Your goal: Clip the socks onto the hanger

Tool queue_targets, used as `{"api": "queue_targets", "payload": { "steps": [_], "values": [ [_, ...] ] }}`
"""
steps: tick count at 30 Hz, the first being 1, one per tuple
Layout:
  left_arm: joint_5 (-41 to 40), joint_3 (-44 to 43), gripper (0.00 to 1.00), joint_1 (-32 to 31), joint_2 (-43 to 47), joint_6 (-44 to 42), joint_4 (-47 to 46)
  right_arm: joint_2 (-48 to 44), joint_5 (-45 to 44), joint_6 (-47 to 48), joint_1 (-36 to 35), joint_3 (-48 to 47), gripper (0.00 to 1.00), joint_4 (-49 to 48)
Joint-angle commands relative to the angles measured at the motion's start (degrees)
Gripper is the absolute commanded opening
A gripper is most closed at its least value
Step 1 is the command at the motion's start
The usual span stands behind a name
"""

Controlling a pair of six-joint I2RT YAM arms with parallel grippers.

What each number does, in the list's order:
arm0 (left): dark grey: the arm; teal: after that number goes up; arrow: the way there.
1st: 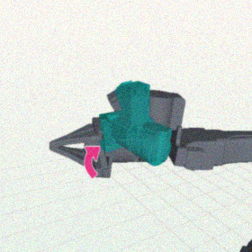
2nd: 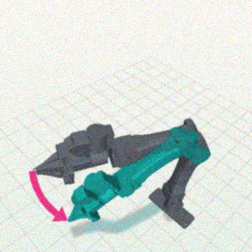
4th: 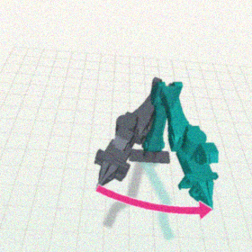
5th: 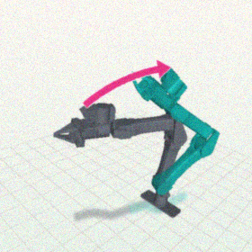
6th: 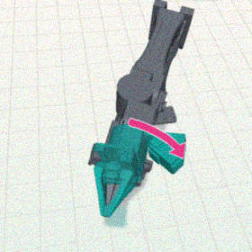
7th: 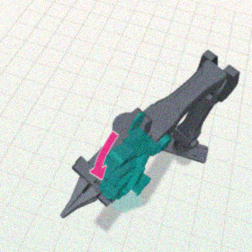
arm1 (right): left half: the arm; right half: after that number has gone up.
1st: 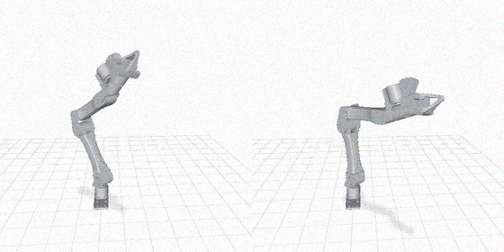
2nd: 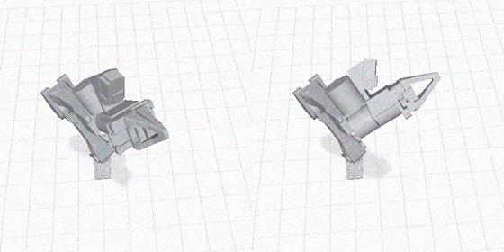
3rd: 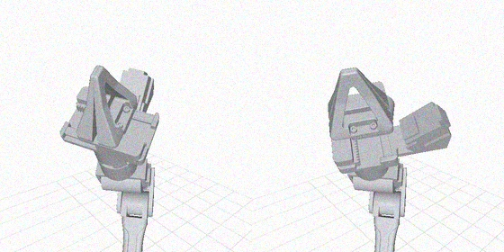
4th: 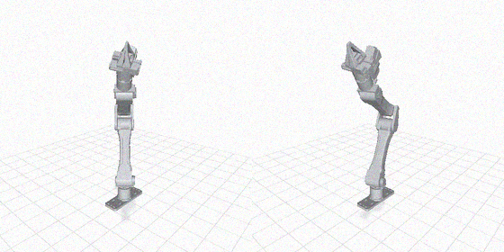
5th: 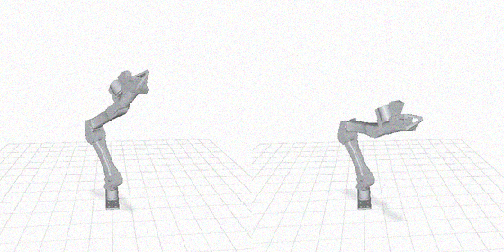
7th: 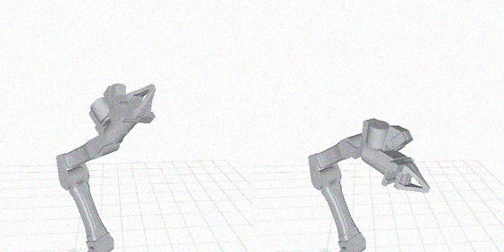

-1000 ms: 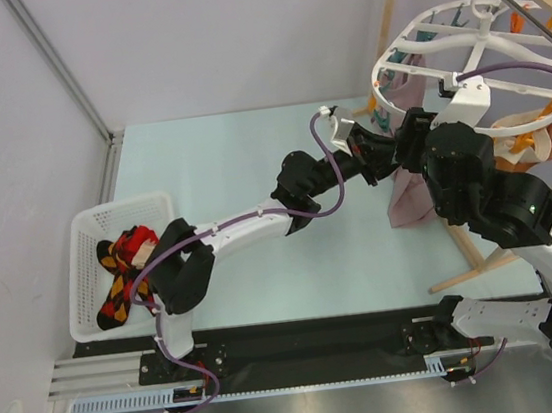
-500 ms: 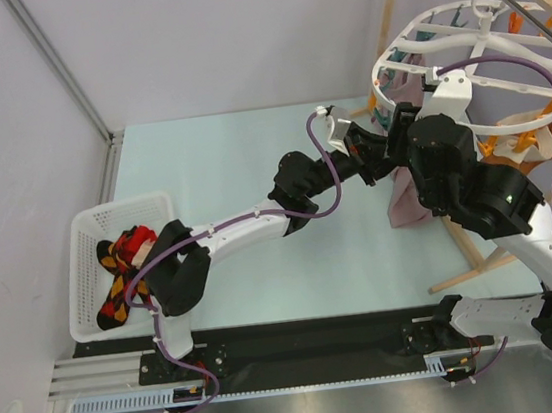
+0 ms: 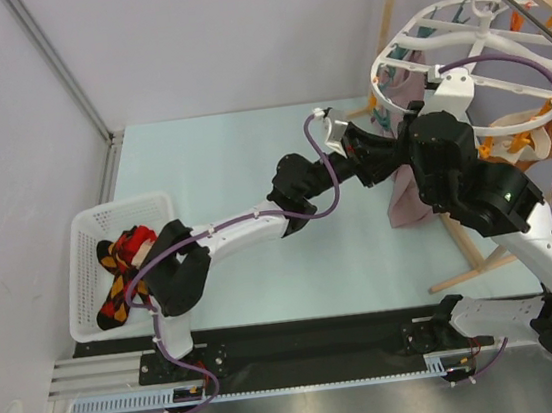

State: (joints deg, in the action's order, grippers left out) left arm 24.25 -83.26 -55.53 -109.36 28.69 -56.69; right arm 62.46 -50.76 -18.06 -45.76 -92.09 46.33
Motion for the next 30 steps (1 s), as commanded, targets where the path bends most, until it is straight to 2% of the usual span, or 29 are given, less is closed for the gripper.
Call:
{"api": "queue_targets", "payload": {
  "steps": [1,2,3,4,5,10,14,17,23,25,26,27,30],
  "values": [
    [2.2,2.7,0.41,0.3,3.8,2.2,-6.8,-0.4,-0.4,0.5,1.5,-0.1,0.2,-2.3],
    [2.2,3.5,0.49,0.8,3.9,3.3,-8.4,-0.5,0.0,0.5,1.7,0.2,0.14,-2.5],
    [2.2,5.0,0.55,1.0,4.1,3.9,-9.6,-0.3,0.7,0.5,2.5,0.2,0.01,-2.4],
    [2.3,5.6,0.64,1.3,4.2,4.4,-11.3,-0.6,1.1,0.5,2.8,0.4,0.0,-2.5],
    [2.5,6.2,0.66,1.9,4.9,5.1,-12.0,-0.6,1.5,0.6,3.0,0.4,0.0,-2.4],
    [1.3,11.3,0.66,3.8,8.6,5.3,-14.4,-0.8,3.0,0.3,4.6,0.9,0.0,-2.5],
    [-1.0,15.1,0.64,6.4,13.3,3.9,-10.6,-1.1,4.0,0.6,5.6,1.6,0.0,-2.8],
    [-4.8,18.1,0.64,9.0,17.9,3.1,-3.3,-1.5,4.8,0.6,6.5,1.8,0.0,-2.8],
    [-19.7,22.4,0.66,15.9,29.4,1.1,23.9,-1.8,6.6,0.5,7.7,2.4,0.0,-2.1],
    [-25.9,25.4,0.75,16.7,36.2,-0.8,34.4,-1.9,7.1,0.5,8.0,3.1,0.0,-2.4],
    [-33.6,26.3,0.78,16.8,38.5,-1.2,37.8,-1.9,7.5,0.6,8.1,3.3,0.0,-2.5],
    [-37.2,27.3,0.86,16.7,40.9,-1.3,41.5,-2.1,7.9,0.6,8.2,3.7,0.0,-2.6],
    [-50.5,27.4,0.94,17.2,50.1,-0.1,59.5,-2.2,9.7,1.3,9.0,5.5,0.0,-4.3]
  ]
}}
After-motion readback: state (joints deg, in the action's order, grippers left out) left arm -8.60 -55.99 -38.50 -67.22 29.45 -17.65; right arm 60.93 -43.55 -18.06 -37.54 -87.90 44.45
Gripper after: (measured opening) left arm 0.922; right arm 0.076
